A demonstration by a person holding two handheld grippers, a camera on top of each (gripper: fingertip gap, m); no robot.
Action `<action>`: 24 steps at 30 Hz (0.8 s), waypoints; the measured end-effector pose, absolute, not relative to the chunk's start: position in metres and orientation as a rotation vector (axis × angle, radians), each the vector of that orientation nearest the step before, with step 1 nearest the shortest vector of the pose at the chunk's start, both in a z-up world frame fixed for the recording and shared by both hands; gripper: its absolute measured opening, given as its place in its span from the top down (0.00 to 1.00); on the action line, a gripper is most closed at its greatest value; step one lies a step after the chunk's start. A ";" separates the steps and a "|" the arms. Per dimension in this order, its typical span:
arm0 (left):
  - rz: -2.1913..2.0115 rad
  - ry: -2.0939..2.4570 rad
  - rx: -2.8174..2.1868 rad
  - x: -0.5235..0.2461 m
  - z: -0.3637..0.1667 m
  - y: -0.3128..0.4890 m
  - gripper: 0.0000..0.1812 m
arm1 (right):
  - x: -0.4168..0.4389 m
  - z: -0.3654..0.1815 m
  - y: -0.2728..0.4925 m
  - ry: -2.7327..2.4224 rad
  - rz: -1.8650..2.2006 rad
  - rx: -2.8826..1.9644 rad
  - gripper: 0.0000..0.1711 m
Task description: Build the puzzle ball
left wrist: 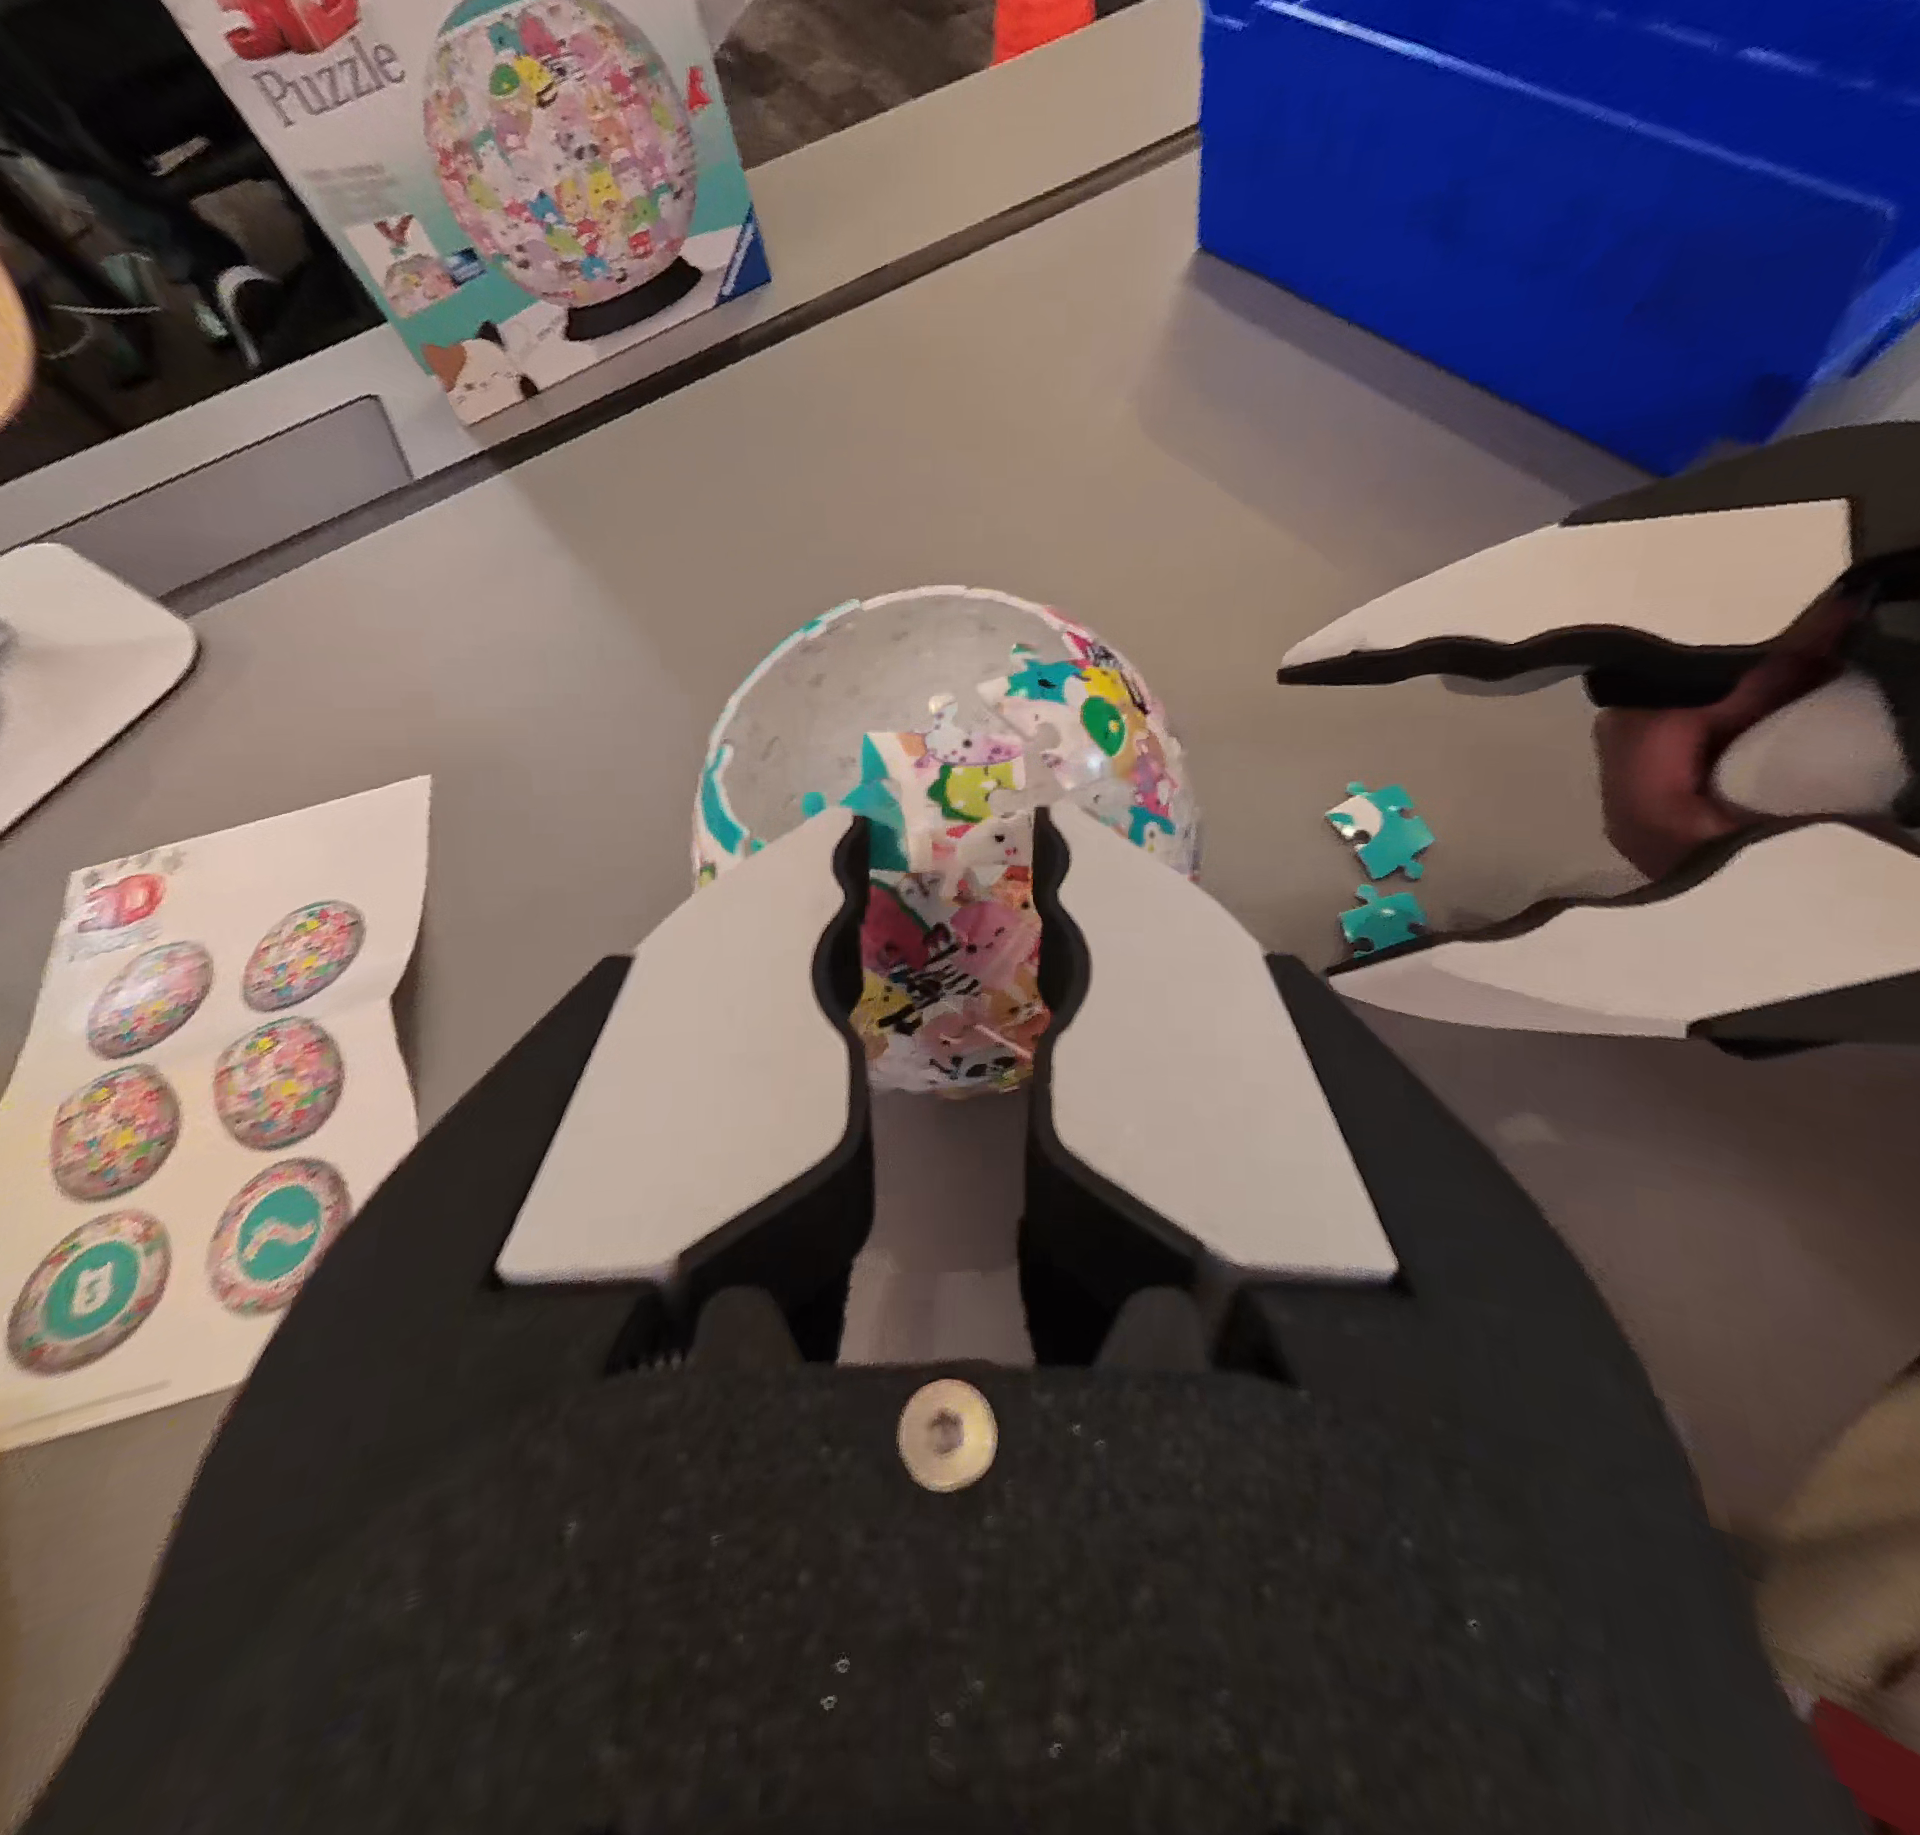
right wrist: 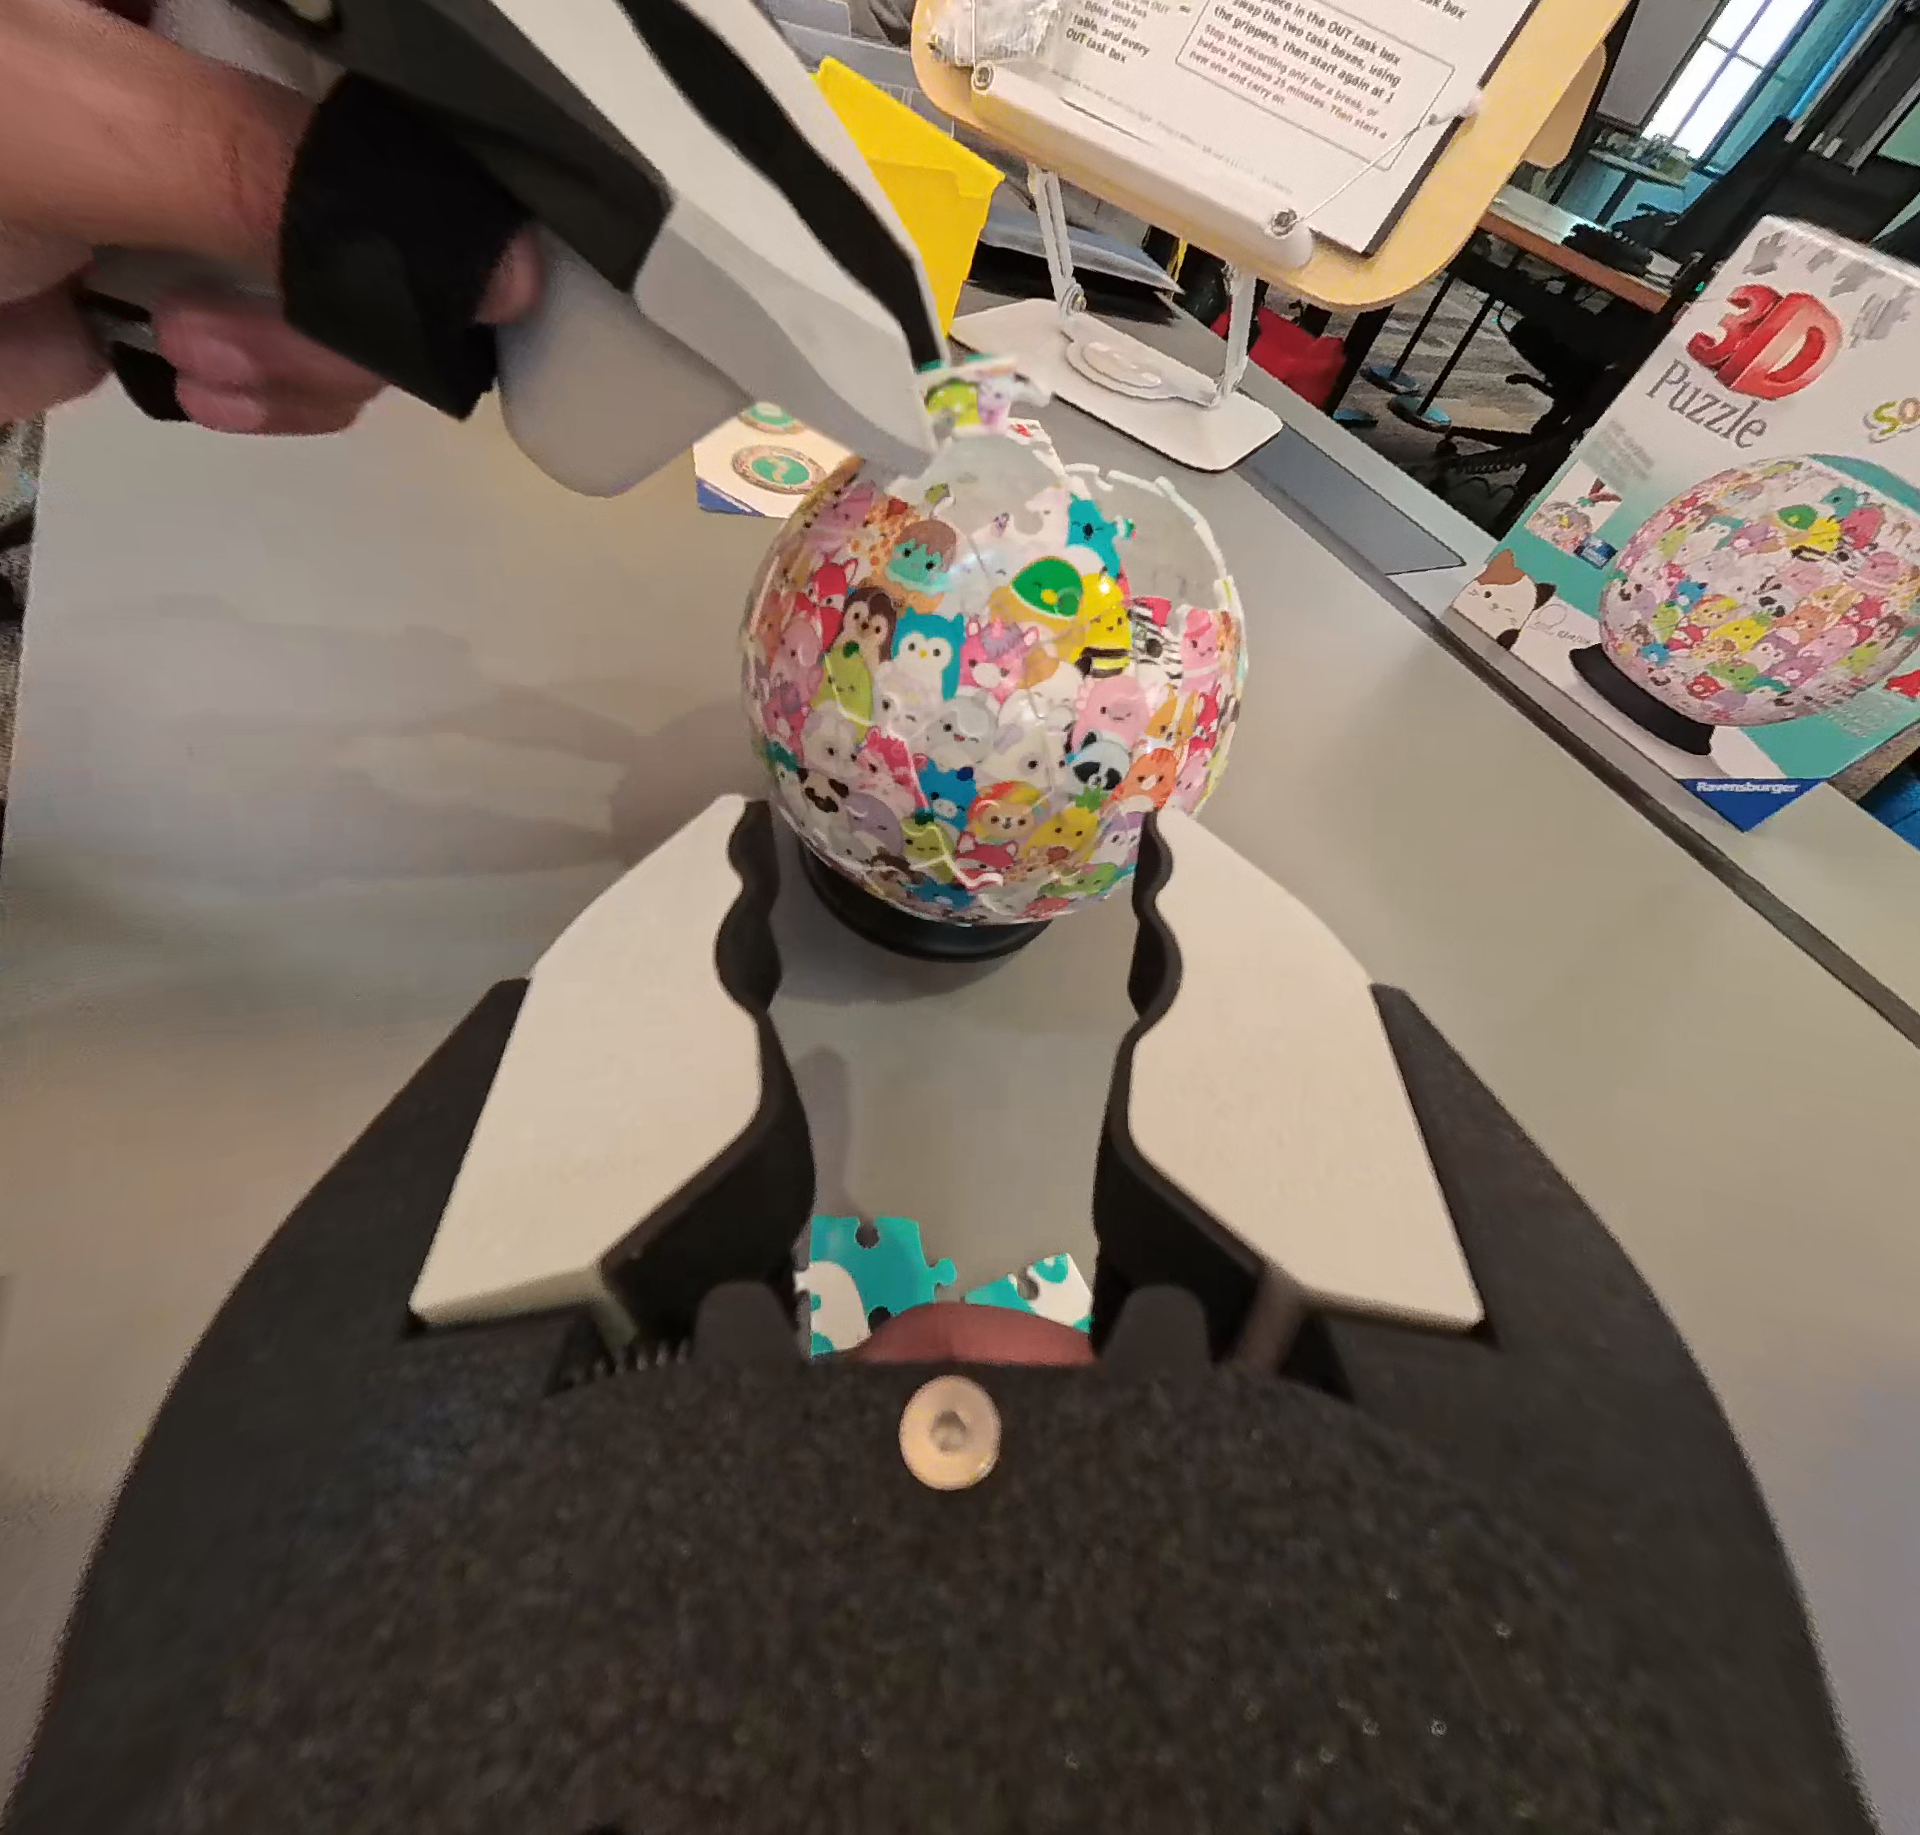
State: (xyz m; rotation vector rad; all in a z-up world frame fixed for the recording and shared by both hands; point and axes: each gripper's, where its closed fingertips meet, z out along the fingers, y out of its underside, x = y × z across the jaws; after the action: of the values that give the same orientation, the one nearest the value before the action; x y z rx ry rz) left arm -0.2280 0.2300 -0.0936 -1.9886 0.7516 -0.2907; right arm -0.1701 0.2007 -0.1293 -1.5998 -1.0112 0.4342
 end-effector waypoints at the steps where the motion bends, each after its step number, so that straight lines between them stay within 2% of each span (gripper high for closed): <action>1: -0.269 0.741 -1.993 -0.229 -0.094 0.230 0.84 | -0.170 -0.130 0.200 -1.018 0.428 -1.600 0.62; 12: -0.241 0.750 -1.975 -0.212 -0.091 0.229 0.84 | -0.168 -0.128 0.199 -1.009 0.446 -1.597 0.62; 16: -0.163 0.945 -1.913 -0.216 -0.091 0.224 0.84 | -0.164 -0.130 0.201 -1.013 0.422 -1.602 0.62; 20: -0.142 1.291 -1.789 -0.245 -0.093 0.202 0.84 | -0.155 -0.133 0.204 -1.013 0.396 -1.617 0.62; 24: -0.278 1.425 -2.000 -0.298 -0.137 0.181 0.84 | -0.150 -0.136 0.207 -0.995 0.411 -1.640 0.62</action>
State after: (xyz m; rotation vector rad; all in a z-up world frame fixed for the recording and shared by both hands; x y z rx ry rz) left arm -0.2975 0.1807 -0.1371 -1.9996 1.4254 -0.2784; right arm -0.1502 0.2072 -0.1356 -1.6398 -0.9951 0.4110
